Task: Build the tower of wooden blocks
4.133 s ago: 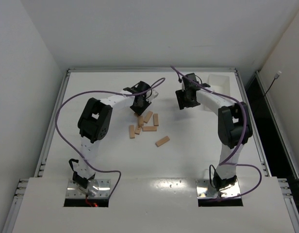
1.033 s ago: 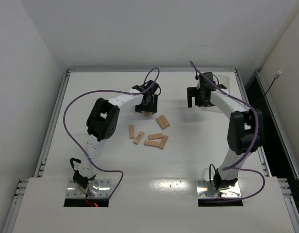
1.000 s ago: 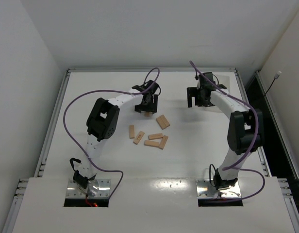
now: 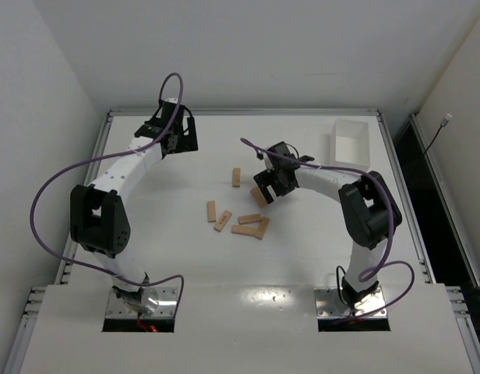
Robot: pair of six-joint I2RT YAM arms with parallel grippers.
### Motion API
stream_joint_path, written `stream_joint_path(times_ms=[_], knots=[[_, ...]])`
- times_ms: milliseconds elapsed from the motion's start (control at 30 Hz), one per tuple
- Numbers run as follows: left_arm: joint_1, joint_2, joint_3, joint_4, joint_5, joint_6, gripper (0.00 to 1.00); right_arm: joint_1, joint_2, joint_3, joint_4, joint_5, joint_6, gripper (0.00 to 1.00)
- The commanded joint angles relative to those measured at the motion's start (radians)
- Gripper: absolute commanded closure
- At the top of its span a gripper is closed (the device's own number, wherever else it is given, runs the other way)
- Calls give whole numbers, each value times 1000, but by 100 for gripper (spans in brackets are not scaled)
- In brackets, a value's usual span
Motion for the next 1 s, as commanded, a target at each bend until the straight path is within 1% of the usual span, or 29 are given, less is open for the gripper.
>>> stream_joint_path(times_ms=[0, 133, 367, 600, 700, 967], knots=[[38, -63, -9, 46, 74, 21, 0, 23, 27, 82, 20, 2, -3, 13], [75, -63, -9, 46, 125, 12, 0, 23, 51, 122, 10, -7, -3, 13], [119, -44, 0, 37, 186, 3, 0, 32, 124, 188, -10, 33, -3, 13], [119, -35, 10, 37, 206, 3, 0, 32, 185, 226, -42, 78, -3, 14], [119, -26, 19, 37, 206, 3, 0, 32, 195, 236, -51, 131, -3, 14], [119, 1, 39, 27, 229, 3, 0, 3, 205, 236, -62, 176, 6, 15]])
